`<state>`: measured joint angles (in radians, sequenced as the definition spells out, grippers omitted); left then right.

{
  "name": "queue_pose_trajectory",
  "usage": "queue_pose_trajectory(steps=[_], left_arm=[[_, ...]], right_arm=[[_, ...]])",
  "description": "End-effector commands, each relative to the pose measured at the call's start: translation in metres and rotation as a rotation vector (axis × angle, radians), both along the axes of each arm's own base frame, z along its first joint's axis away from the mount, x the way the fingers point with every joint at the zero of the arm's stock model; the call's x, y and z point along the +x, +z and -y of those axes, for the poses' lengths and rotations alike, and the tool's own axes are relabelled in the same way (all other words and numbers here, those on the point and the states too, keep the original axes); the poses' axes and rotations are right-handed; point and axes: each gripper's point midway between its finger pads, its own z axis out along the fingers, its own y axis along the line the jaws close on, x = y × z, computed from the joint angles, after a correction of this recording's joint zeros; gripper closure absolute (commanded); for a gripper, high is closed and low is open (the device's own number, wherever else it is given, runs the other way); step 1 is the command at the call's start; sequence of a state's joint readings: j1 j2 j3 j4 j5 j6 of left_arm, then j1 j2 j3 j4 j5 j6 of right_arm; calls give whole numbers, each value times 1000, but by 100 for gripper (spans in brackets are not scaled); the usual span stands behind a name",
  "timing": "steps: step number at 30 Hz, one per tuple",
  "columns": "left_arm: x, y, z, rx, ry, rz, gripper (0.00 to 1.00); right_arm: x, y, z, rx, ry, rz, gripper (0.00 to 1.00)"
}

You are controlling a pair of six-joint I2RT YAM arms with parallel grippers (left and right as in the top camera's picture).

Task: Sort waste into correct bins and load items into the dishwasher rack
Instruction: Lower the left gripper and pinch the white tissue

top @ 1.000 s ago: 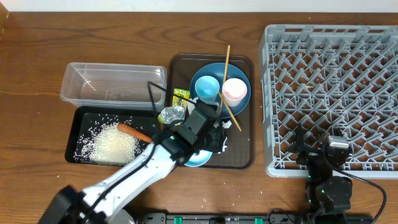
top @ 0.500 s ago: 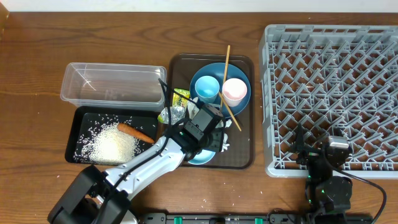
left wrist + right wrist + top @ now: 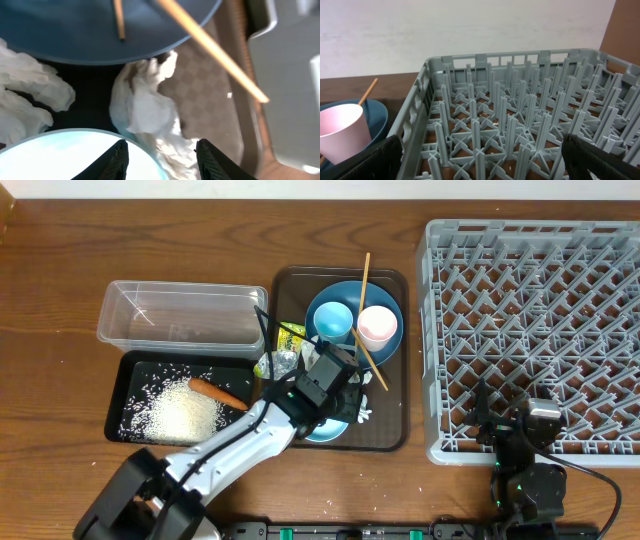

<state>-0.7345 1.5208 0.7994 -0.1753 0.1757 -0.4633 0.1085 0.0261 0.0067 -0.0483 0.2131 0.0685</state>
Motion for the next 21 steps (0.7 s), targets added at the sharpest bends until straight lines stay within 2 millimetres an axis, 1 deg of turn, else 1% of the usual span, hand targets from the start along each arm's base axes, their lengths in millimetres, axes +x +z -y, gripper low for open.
queue_pose_trajectory(steps=[1, 4, 7, 10, 14, 17, 21], left_arm=[[5, 31, 9, -68, -22, 60, 53], [8, 44, 9, -90, -17, 97, 53], [15, 47, 6, -74, 10, 131, 53], [22, 41, 1, -35, 39, 152, 53], [27, 25, 4, -18, 42, 141, 53], [28, 12, 6, -2, 41, 123, 53], [27, 3, 4, 16, 40, 103, 53]], right_arm=[[0, -1, -3, 4, 13, -4, 1], [0, -1, -3, 4, 13, -4, 1], [0, -1, -3, 4, 13, -4, 1], [0, -1, -3, 4, 13, -4, 1], [0, -1, -3, 4, 13, -4, 1], [0, -1, -3, 4, 13, -4, 1], [0, -1, -3, 4, 13, -4, 1]])
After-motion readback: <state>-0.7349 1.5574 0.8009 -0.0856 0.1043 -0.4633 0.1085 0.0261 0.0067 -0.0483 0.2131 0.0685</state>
